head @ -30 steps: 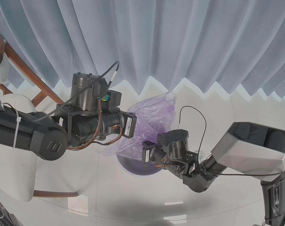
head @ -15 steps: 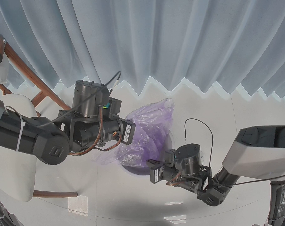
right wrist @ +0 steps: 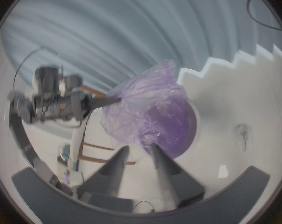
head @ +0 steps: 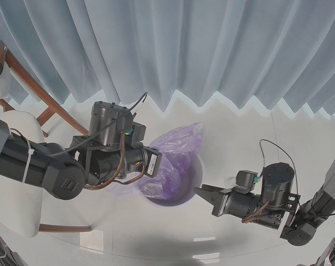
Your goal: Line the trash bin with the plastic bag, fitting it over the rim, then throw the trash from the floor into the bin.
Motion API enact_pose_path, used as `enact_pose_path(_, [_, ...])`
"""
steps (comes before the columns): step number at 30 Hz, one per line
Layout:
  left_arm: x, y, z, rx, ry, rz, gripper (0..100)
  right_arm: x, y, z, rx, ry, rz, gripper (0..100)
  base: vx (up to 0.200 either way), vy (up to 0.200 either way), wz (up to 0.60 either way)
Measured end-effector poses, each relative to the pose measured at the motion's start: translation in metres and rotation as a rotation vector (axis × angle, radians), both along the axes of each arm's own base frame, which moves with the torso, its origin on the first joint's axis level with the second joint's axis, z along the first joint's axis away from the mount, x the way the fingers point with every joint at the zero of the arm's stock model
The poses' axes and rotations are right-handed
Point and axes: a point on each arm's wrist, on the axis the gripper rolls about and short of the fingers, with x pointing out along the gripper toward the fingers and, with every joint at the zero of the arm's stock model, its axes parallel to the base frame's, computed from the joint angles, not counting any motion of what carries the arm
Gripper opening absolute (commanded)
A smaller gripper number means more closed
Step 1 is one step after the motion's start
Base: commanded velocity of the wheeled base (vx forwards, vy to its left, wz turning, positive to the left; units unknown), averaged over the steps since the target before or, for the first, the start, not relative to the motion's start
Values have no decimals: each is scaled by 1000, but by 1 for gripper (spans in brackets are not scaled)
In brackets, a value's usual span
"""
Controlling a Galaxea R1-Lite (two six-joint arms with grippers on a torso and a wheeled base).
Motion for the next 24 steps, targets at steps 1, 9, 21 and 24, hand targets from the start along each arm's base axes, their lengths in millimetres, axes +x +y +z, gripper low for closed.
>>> enact_pose_path(1, [-1,-2,0,0,0,-6,0,0,-4,3,29,38,-27,100,0,0,0])
enact_pose_path(9, [-6,-10,-3,4,4,-31,0,21,-12,32,89,215,-175,100,0,0,0])
enact_pose_path(21, [-8,-14,-4,6,7,-44,0,84,-2,83,180,246,-354,100,0,0,0])
enact_pose_path(24, [-9,-14,-5,6,8,-45,0,91,-2,78,172,250,-379,100,0,0,0])
